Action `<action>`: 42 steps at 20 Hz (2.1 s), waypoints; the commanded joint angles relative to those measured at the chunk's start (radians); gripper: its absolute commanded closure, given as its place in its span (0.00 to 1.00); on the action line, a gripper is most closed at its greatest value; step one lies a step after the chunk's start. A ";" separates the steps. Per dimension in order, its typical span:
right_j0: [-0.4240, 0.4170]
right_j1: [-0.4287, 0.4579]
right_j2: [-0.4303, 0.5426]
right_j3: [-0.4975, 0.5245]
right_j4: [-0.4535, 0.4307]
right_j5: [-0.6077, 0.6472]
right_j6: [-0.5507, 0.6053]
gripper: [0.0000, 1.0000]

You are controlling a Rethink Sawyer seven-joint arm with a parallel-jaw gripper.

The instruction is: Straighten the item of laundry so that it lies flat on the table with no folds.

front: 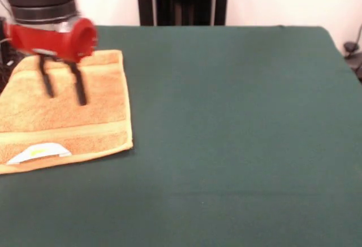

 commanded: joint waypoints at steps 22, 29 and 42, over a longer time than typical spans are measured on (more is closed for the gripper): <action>0.027 0.221 -0.130 0.263 0.034 -0.194 0.423 0.00; 0.045 0.132 0.023 0.244 -0.255 -0.127 -0.081 0.00; 0.077 0.276 0.015 0.230 -0.306 -0.373 0.229 0.00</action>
